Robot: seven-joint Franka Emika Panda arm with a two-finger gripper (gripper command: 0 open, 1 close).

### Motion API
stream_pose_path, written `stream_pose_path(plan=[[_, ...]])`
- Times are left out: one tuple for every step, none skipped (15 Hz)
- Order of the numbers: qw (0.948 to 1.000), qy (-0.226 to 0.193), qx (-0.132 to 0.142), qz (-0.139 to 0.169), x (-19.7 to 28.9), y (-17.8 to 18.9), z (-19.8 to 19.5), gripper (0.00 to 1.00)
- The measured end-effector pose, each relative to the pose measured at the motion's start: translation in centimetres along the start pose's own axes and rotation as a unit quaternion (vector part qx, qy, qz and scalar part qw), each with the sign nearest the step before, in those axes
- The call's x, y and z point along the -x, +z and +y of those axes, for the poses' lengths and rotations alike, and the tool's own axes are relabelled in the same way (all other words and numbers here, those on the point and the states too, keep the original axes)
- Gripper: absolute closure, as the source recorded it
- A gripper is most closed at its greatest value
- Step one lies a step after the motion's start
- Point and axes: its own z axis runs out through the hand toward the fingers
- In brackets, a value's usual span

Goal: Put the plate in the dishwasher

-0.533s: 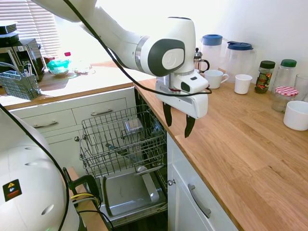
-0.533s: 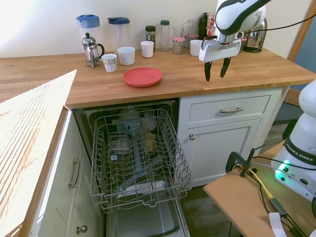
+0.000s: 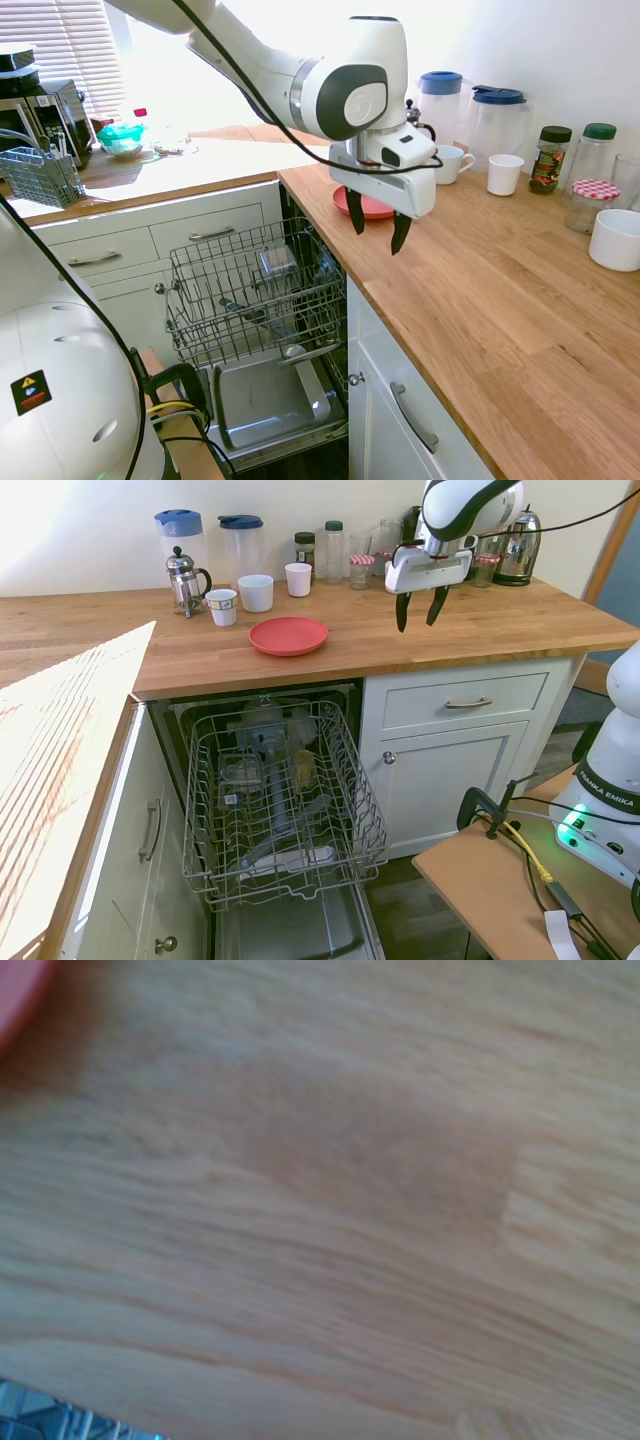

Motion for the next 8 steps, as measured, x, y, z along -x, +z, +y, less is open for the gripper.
stream_pose_path(plan=[[0.9999,0.003,-0.012,0.000,-0.6,0.2,-1.2,0.00],[0.9996,0.007,-0.026,-0.002,-1.1,0.4,-2.6,0.00],[0.9990,0.013,-0.043,-0.004,-1.5,0.7,-4.0,0.00],[0.9981,0.016,-0.059,-0.008,-1.7,1.2,-5.5,0.00],[0.9972,0.014,-0.071,-0.015,-1.8,1.6,-7.0,0.00],[0.9966,0.012,-0.078,-0.023,-2.0,2.2,-8.3,0.00],[0.9960,0.011,-0.083,-0.030,-2.2,2.8,-9.5,0.00],[0.9953,0.010,-0.090,-0.035,-2.6,3.5,-10.5,0.00]])
